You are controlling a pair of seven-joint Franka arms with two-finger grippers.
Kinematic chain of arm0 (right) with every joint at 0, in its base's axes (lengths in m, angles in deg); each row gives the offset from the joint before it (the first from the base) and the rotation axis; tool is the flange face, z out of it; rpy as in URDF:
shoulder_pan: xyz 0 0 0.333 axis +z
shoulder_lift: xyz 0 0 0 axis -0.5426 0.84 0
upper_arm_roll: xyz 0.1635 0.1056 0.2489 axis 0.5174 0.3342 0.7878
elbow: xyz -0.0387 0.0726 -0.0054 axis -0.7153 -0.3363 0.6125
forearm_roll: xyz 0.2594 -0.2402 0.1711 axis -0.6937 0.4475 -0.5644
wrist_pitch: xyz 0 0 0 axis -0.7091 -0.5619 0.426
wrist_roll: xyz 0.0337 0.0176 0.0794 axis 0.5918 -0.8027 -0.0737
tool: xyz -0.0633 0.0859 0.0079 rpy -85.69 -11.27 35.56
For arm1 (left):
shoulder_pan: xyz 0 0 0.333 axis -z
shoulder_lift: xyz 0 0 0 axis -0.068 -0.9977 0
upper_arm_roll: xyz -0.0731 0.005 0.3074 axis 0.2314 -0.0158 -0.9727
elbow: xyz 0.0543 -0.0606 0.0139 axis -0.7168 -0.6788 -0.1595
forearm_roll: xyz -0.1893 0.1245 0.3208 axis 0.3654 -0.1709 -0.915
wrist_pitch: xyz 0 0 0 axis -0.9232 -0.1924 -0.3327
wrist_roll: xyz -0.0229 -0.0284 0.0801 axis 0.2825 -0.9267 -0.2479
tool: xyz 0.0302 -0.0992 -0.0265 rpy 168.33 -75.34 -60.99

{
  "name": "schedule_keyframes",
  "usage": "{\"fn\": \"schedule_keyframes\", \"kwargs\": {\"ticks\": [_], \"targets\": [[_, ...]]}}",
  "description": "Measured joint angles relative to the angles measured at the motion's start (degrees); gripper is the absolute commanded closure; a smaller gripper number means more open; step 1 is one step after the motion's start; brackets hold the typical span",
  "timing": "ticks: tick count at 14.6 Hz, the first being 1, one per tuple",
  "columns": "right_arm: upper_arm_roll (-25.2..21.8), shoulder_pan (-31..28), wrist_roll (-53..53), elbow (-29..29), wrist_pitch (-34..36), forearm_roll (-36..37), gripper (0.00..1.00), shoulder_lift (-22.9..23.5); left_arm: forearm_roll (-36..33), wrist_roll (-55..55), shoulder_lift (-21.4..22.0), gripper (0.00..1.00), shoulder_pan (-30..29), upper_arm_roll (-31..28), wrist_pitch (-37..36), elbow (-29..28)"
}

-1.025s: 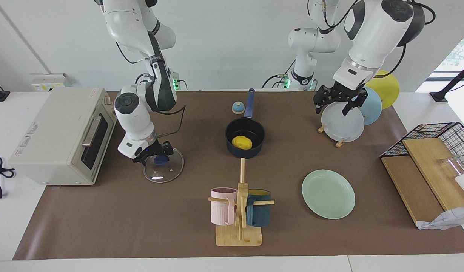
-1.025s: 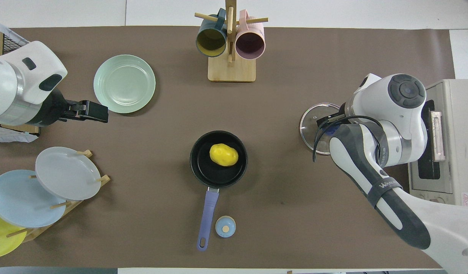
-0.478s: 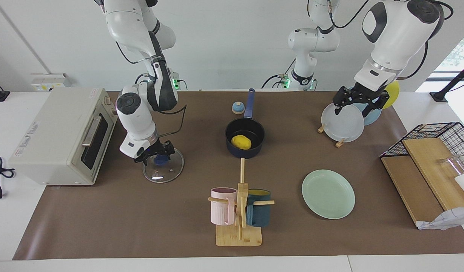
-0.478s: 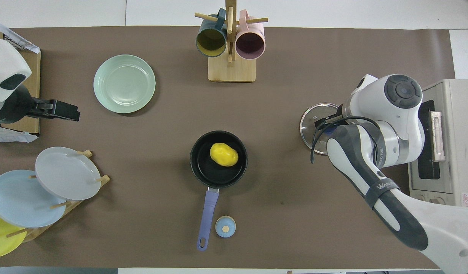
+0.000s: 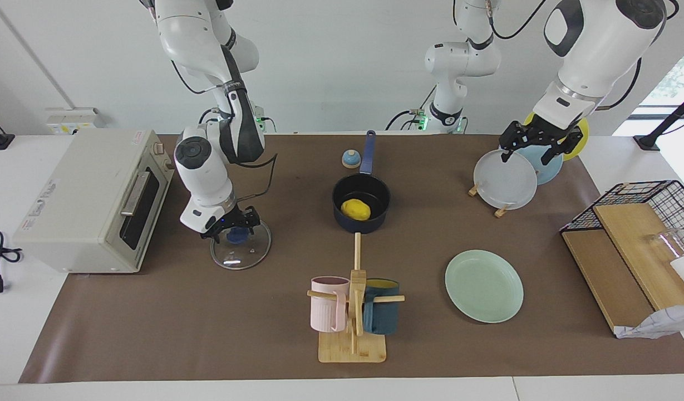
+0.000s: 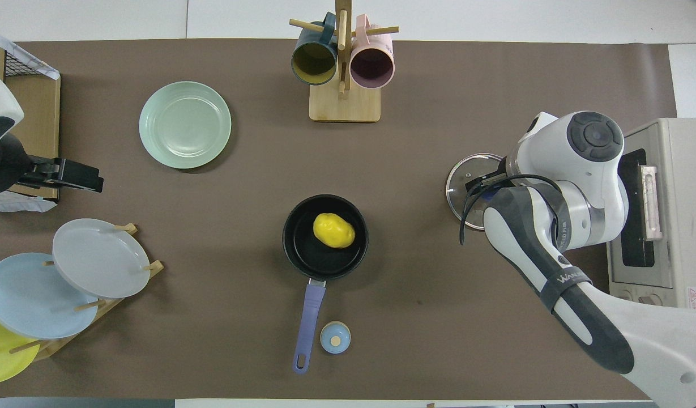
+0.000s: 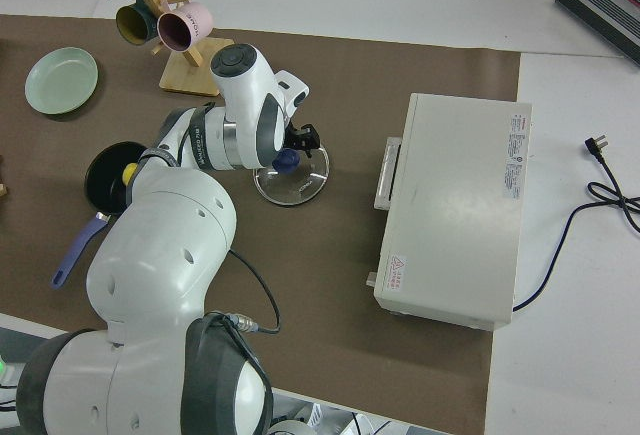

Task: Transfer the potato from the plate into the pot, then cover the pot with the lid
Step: 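Withdraw the left gripper while the right gripper grasps the lid knob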

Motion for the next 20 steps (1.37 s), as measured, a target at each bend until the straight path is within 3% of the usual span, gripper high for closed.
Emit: {"fn": "schedule_keyframes", "kwargs": {"ticks": [7, 12, 13, 17, 20], "targets": [[0.0, 0.0, 0.3, 0.8, 0.0, 0.0, 0.09, 0.0, -0.2, 0.0, 1.5, 0.0, -0.3, 0.0, -3.1, 0.0], [0.0, 0.0, 0.4, 1.1, 0.0, 0.0, 0.51, 0.0, -0.6, 0.0, 1.2, 0.0, -2.7, 1.8, -8.5, 5.1], [0.0, 0.0, 0.4, 1.1, 0.0, 0.0, 0.56, 0.0, -1.1, 0.0, 1.1, 0.0, -2.7, 1.9, -9.0, 6.1], [0.1, 0.2, 0.4, 0.1, 0.7, 0.0, 0.58, -0.1, -1.5, 0.0, 0.6, 0.0, -2.8, 2.0, -8.0, 7.2], [0.1, 2.0, 0.1, -5.3, 6.7, 0.0, 0.58, -0.2, -1.5, 0.0, -0.1, 0.0, -2.8, 2.0, -5.2, 6.8]]}}
